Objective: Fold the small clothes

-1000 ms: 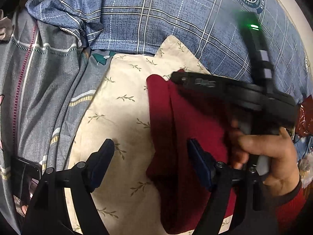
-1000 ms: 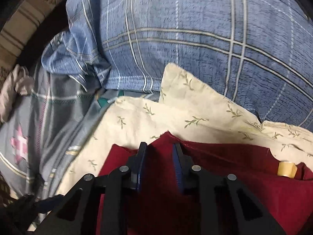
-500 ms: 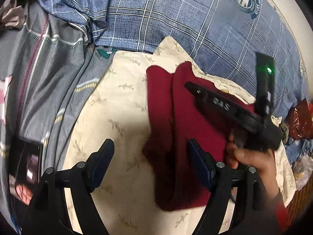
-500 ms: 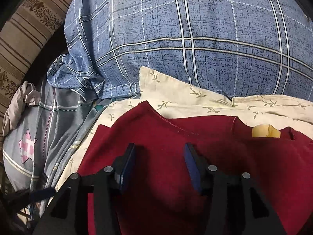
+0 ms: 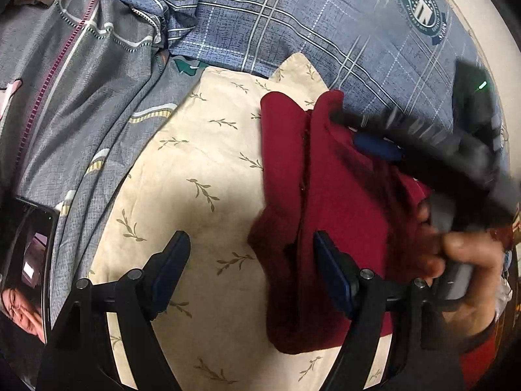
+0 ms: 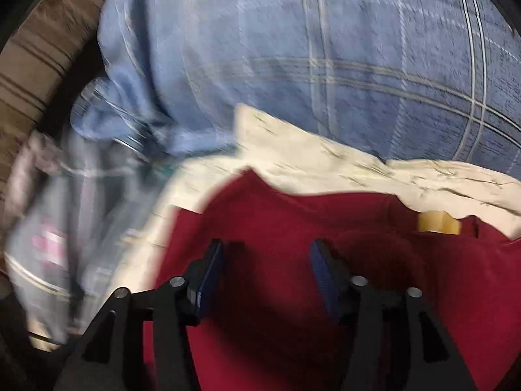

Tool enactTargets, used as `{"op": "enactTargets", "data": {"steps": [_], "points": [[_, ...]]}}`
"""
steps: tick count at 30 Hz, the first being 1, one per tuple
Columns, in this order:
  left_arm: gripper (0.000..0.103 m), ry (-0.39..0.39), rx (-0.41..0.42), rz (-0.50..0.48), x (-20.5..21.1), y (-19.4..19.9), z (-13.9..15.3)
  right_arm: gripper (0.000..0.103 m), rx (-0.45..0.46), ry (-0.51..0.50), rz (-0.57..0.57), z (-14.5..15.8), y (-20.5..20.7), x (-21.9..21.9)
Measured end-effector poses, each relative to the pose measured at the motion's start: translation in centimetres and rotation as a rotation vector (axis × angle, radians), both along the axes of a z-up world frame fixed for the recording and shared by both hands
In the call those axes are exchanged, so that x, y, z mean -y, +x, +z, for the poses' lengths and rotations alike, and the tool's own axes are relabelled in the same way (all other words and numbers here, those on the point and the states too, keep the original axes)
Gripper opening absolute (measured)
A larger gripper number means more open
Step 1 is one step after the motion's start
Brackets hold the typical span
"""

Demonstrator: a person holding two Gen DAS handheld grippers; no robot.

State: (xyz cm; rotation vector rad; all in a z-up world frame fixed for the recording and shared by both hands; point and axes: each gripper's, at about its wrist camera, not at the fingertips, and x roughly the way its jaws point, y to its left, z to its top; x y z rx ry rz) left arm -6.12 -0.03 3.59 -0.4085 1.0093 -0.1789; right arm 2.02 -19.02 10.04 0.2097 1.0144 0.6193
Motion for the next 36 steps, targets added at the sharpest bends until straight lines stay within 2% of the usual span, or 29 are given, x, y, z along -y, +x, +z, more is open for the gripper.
{"op": "enactTargets", "data": {"steps": [2, 4, 6, 9, 10, 11, 12, 13, 15, 17, 19, 24, 25, 26, 27, 28, 31, 33, 36], "points": [[0.077, -0.019, -0.001, -0.010, -0.3, -0.1, 0.0, 0.079, -0.031, -0.054, 0.040, -0.4, -0.1, -2.3], [0.077, -0.032, 0.000, -0.020, -0.6, -0.2, 0.0, 0.079, -0.066, -0.143, 0.076, -1.5, -0.1, -4.6], [0.077, -0.042, 0.000, -0.028, -0.8, -0.4, 0.0, 0.080, -0.011, -0.218, 0.083, -1.1, -0.6, -6.3], [0.078, -0.059, -0.001, -0.035, -1.0, -0.4, 0.0, 0.086, -0.010, -0.285, 0.108, -1.3, -0.7, -8.4], [0.079, -0.066, -0.004, -0.032, -1.1, -0.4, 0.0, 0.084, 0.015, -0.362, 0.117, -1.8, -1.0, -9.4], [0.080, -0.070, -0.005, -0.029, -1.1, -0.3, 0.1, 0.073, 0.046, -0.409, 0.123, -2.0, -1.3, -9.6], [0.081, -0.071, -0.004, -0.027, -1.0, -0.2, 0.2, 0.049, 0.085, -0.454, 0.126, -1.9, -1.6, -9.7], [0.082, -0.072, -0.003, -0.027, -1.0, -0.2, 0.2, 0.045, 0.086, -0.433, 0.130, -1.6, -1.7, -9.3], [0.083, -0.088, 0.004, -0.029, -0.9, 0.0, 0.3, 0.029, 0.066, -0.315, 0.101, -0.2, -1.7, -7.1], [0.084, -0.108, 0.013, -0.038, -0.7, 0.4, 0.3, 0.024, 0.061, -0.222, 0.064, 1.4, -1.7, -4.9], [0.084, -0.109, 0.016, -0.044, -0.3, 0.8, 0.3, 0.022, 0.042, -0.164, 0.056, 2.2, -1.6, -3.5], [0.084, -0.123, 0.053, -0.046, 0.6, 1.7, 0.4, 0.021, 0.025, -0.138, 0.054, 2.2, -1.6, -2.9], [0.073, -0.130, 0.056, -0.052, 0.7, 1.9, 0.3, 0.021, 0.025, -0.144, 0.057, 2.0, -1.8, -3.1], [0.064, -0.139, 0.053, -0.063, 0.8, 2.0, 0.2, 0.022, 0.021, -0.153, 0.061, 2.0, -1.8, -3.3], [0.046, -0.157, 0.045, -0.084, 0.9, 2.2, 0.2, 0.028, 0.014, -0.165, 0.070, 1.9, -1.7, -3.6], [0.042, -0.167, 0.038, -0.093, 1.0, 2.2, 0.2, 0.032, 0.003, -0.182, 0.085, 1.7, -1.5, -4.2], [0.039, -0.151, 0.052, -0.095, 1.1, 2.1, 0.7, 0.052, -0.010, -0.216, 0.111, 1.6, -1.2, -5.3], [0.037, -0.150, 0.055, -0.093, 1.3, 2.0, 0.8, 0.079, -0.036, -0.229, 0.127, 1.2, -0.8, -6.2], [0.036, -0.129, 0.061, -0.098, 1.7, 1.8, 1.1, 0.083, -0.103, -0.289, 0.139, -0.8, 0.0, -7.7]]}}
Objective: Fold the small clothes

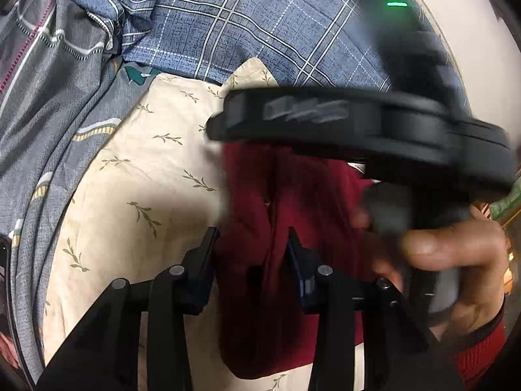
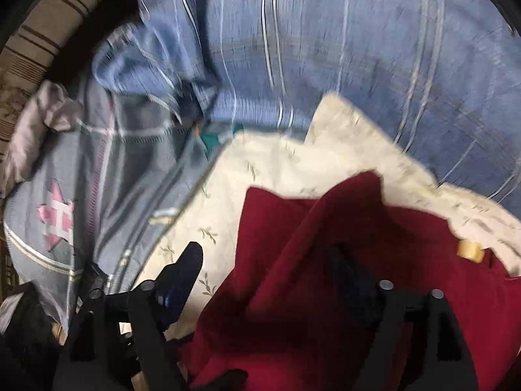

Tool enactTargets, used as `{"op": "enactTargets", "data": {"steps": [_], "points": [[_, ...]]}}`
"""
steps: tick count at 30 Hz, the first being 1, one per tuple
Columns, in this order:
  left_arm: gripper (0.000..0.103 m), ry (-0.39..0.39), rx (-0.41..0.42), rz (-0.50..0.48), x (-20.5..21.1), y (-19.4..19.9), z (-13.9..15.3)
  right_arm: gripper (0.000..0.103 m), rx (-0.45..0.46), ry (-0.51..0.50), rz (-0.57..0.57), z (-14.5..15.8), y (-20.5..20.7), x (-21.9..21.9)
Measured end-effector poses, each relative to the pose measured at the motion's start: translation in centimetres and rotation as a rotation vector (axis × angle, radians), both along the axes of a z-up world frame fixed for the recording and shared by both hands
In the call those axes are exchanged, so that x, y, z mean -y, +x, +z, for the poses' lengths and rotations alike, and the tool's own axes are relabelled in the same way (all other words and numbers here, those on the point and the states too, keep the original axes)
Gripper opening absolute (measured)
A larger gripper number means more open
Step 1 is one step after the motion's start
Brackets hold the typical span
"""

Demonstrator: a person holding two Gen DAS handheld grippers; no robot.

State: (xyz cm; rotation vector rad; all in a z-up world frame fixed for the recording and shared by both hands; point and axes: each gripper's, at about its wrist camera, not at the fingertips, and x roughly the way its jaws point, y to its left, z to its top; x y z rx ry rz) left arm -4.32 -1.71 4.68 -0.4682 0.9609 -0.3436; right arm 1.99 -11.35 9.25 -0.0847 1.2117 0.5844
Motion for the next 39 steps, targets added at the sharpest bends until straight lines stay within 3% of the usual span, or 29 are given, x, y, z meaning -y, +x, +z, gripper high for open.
{"op": "enactTargets", "data": {"steps": [1, 2, 3, 4, 5, 6, 7, 9, 11, 12, 13, 14, 17, 22, 25, 29, 32, 35, 36, 37, 39], "points": [[0.036, 0.003, -0.001, 0.001, 0.1, 0.0, 0.0, 0.083, 0.013, -0.032, 0.008, -0.6, 0.1, -0.4], [0.036, 0.007, -0.003, 0.000, 0.1, -0.1, 0.1, 0.078, 0.049, -0.076, 0.018, -1.0, -0.1, -0.6], [0.037, 0.015, -0.009, -0.002, 0.1, -0.1, 0.0, 0.059, 0.077, -0.095, 0.010, -1.0, -0.2, -0.4], [0.047, 0.018, -0.018, 0.004, 0.1, -0.2, -0.1, 0.053, 0.089, -0.082, -0.002, -0.6, -0.2, 0.2], [0.054, 0.018, -0.025, 0.014, 0.0, -0.3, 0.0, 0.043, 0.079, -0.016, -0.010, 0.1, -0.2, 1.3], [0.070, 0.021, -0.024, 0.023, 0.0, -0.4, 0.0, 0.031, 0.081, 0.024, -0.020, 0.8, -0.2, 2.1], [0.079, 0.027, -0.016, 0.029, 0.1, -0.7, 0.2, 0.028, 0.100, 0.074, -0.041, 1.9, -0.6, 3.6], [0.080, 0.055, -0.006, 0.025, 0.5, -1.2, 0.6, 0.021, 0.110, 0.159, -0.067, 3.3, -1.1, 5.8], [0.079, 0.087, 0.006, -0.006, 1.5, -1.5, 0.9, 0.020, 0.106, 0.237, -0.097, 4.1, -1.4, 8.1], [0.064, 0.100, 0.022, -0.022, 2.2, -1.7, 1.3, 0.019, 0.102, 0.267, -0.110, 4.3, -1.6, 9.2], [0.035, 0.097, 0.036, -0.040, 2.8, -1.8, 1.7, 0.018, 0.092, 0.301, -0.128, 4.6, -1.7, 10.6], [0.022, 0.080, 0.047, -0.068, 3.8, -2.1, 2.5, 0.017, 0.082, 0.322, -0.141, 4.7, -1.7, 11.5], [0.015, 0.074, 0.126, -0.098, 6.2, -3.0, 5.6, 0.016, 0.095, 0.361, -0.177, 5.7, -2.2, 15.4], [0.015, 0.069, 0.236, -0.252, 13.8, -4.6, 10.3, 0.015, 0.186, 0.396, -0.244, 9.3, -3.2, 23.0], [0.015, 0.044, 0.234, -0.355, 19.2, -4.5, 10.5, 0.015, 0.230, 0.334, -0.299, 10.0, -3.4, 28.2], [0.015, 0.052, 0.182, -0.445, 25.7, -3.6, 8.0, 0.014, 0.217, 0.185, -0.400, 6.6, -3.0, 32.4], [0.016, 0.090, 0.111, -0.487, 29.2, -2.9, 4.6, 0.014, 0.136, 0.120, -0.471, 1.8, -2.1, 34.3], [0.038, 0.128, 0.097, -0.522, 29.9, -3.2, 3.9, 0.017, 0.094, 0.155, -0.507, -0.7, -2.0, 35.2], [0.052, 0.124, 0.108, -0.540, 29.3, -3.8, 4.6, 0.026, 0.102, 0.170, -0.526, -0.2, -2.3, 35.6], [0.065, 0.119, 0.125, -0.547, 28.3, -4.4, 5.6, 0.029, 0.112, 0.175, -0.547, 0.4, -2.6, 36.0], [0.071, 0.116, 0.169, -0.529, 26.1, -5.4, 7.4, 0.043, 0.122, 0.222, -0.573, 2.2, -3.9, 36.8]]}}
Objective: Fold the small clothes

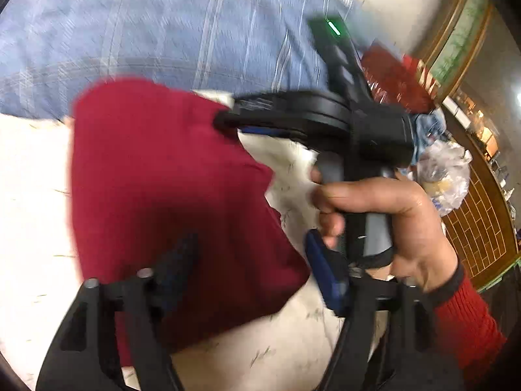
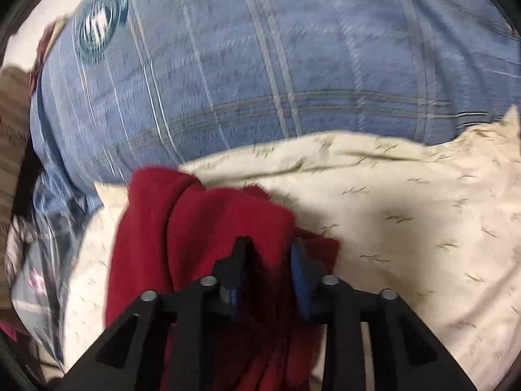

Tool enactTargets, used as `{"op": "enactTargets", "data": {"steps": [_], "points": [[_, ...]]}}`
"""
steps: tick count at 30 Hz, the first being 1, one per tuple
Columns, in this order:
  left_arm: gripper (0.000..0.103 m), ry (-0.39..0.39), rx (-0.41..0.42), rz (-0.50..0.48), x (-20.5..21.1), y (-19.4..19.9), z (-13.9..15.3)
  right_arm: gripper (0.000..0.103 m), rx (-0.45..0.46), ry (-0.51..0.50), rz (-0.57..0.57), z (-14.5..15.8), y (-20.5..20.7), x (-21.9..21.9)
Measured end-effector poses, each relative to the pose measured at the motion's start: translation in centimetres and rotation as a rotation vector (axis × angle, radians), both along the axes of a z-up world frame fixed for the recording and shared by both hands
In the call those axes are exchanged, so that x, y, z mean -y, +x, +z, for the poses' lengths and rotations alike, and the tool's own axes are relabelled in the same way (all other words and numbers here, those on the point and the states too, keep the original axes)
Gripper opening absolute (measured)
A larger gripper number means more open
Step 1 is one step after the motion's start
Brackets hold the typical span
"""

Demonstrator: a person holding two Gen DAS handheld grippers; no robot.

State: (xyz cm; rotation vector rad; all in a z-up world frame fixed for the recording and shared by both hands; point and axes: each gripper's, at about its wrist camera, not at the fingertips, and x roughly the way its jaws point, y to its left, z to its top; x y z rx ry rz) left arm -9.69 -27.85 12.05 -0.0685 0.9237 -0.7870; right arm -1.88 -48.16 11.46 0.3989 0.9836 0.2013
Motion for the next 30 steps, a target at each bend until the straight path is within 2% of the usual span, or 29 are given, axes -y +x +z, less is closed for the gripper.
{"op": "enactTargets", "data": {"steps": [1, 3, 5, 7, 8, 9, 10, 11, 14, 17, 19, 20, 21, 22, 23, 24, 26, 28, 30], "points": [[0.074, 0.003, 0.020, 0.014, -1.3, -0.1, 0.6, 0.048, 0.005, 0.035, 0.002, 0.9, -1.0, 0.2], [0.075, 0.051, 0.064, 0.081, -4.1, 0.4, 1.0, 0.069, 0.009, 0.064, 0.016, 1.8, -2.6, 0.6], [0.075, 0.092, 0.103, 0.154, -6.5, 0.6, 0.8, 0.073, -0.003, 0.055, 0.032, 2.1, -4.5, -0.3], [0.075, 0.112, 0.081, 0.207, -8.0, 1.2, -0.4, 0.074, -0.025, 0.058, 0.057, 1.5, -5.4, -1.6], [0.075, 0.109, 0.052, 0.227, -8.6, 1.9, -1.2, 0.070, -0.042, 0.053, 0.092, 0.7, -5.7, -2.4], [0.075, 0.096, 0.022, 0.237, -8.7, 2.5, -1.9, 0.045, -0.056, 0.024, 0.115, 0.2, -6.0, -3.1], [0.075, 0.087, 0.002, 0.239, -8.9, 2.6, -2.4, 0.024, -0.058, -0.017, 0.120, -0.1, -6.3, -3.6], [0.075, 0.086, -0.013, 0.237, -8.8, 2.7, -3.0, 0.015, -0.041, -0.067, 0.133, 0.1, -7.0, -3.9], [0.075, 0.117, -0.008, 0.221, -8.1, 2.0, -4.5, 0.014, -0.010, -0.126, 0.115, 0.8, -8.6, -3.5], [0.075, 0.122, -0.055, 0.205, -7.6, 1.9, -6.2, 0.015, -0.073, -0.207, 0.130, -1.8, -8.3, -3.9], [0.076, 0.115, -0.064, 0.215, -7.6, 1.9, -6.4, 0.017, -0.047, -0.203, 0.112, -1.0, -8.5, -3.9], [0.076, 0.115, -0.054, 0.217, -7.9, 1.4, -6.0, 0.024, -0.033, -0.196, 0.097, -0.2, -8.7, -3.8], [0.076, 0.116, -0.044, 0.218, -8.0, 1.1, -5.7, 0.036, -0.001, -0.196, 0.060, 0.8, -8.9, -3.4], [0.076, 0.116, -0.038, 0.220, -7.9, 1.2, -5.6, 0.045, 0.053, -0.198, 0.004, 2.2, -9.0, -3.0], [0.076, 0.112, -0.037, 0.222, -7.9, 1.2, -5.5, 0.062, 0.087, -0.192, -0.026, 3.0, -9.1, -2.8], [0.076, 0.107, -0.040, 0.228, -7.9, 1.4, -5.5, 0.066, 0.115, -0.186, -0.050, 3.6, -8.8, -2.7], [0.077, 0.104, -0.047, 0.237, -7.9, 1.6, -5.8, 0.065, 0.138, -0.207, -0.040, 4.2, -7.2, -3.9], [0.079, 0.112, -0.046, 0.238, -7.3, 1.9, -6.0, 0.056, 0.140, -0.225, 0.031, 3.8, -5.8, -5.3], [0.080, 0.115, -0.047, 0.234, -7.1, 2.0, -6.2, 0.027, 0.096, -0.246, 0.086, 2.3, -4.3, -6.3]]}}
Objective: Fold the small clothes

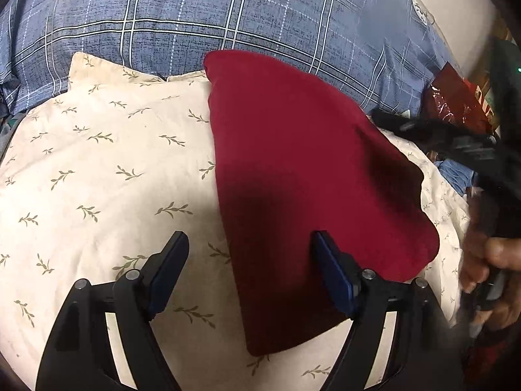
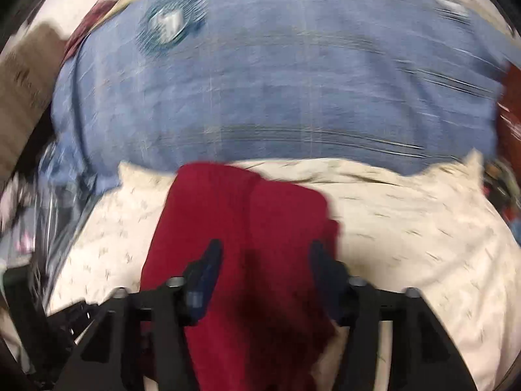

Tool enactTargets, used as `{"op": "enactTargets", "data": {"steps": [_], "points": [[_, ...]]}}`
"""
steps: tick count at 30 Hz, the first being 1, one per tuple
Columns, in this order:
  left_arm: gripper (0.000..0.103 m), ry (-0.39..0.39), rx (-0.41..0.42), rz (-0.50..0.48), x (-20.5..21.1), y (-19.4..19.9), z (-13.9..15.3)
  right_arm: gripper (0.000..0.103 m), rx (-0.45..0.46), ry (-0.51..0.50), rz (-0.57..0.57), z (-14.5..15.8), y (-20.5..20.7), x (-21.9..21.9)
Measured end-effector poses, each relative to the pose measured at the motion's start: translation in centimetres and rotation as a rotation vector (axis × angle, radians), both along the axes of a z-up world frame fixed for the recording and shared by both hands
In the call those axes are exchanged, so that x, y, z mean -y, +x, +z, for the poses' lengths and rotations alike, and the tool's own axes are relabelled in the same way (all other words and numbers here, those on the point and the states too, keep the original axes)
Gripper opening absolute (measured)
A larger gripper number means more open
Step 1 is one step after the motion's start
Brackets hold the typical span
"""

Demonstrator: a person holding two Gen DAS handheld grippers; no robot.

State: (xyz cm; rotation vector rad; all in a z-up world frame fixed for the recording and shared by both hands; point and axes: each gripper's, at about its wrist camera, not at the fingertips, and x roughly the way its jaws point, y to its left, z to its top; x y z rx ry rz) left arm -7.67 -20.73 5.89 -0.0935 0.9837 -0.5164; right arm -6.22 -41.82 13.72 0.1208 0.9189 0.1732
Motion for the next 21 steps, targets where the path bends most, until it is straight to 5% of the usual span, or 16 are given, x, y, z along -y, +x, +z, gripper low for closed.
{"op": "enactTargets", "data": {"steps": [4, 13, 17, 21], "points": [[0.082, 0.001, -0.002, -0.007, 0.3, 0.4, -0.1, 0.027, -0.038, 0.026, -0.055, -4.3, 0.8, 1.6], [0.083, 0.012, 0.011, 0.008, 0.4, 0.4, 0.1, 0.040, -0.006, 0.119, -0.083, -2.4, -1.6, 2.7], [0.083, -0.002, 0.024, 0.026, 0.2, 0.8, 0.5, 0.066, 0.007, 0.090, -0.130, -1.4, -2.6, 2.6], [0.083, -0.020, 0.010, 0.031, 0.2, 1.3, 0.4, 0.069, -0.088, 0.078, -0.142, -4.3, -1.5, 3.0]]}}
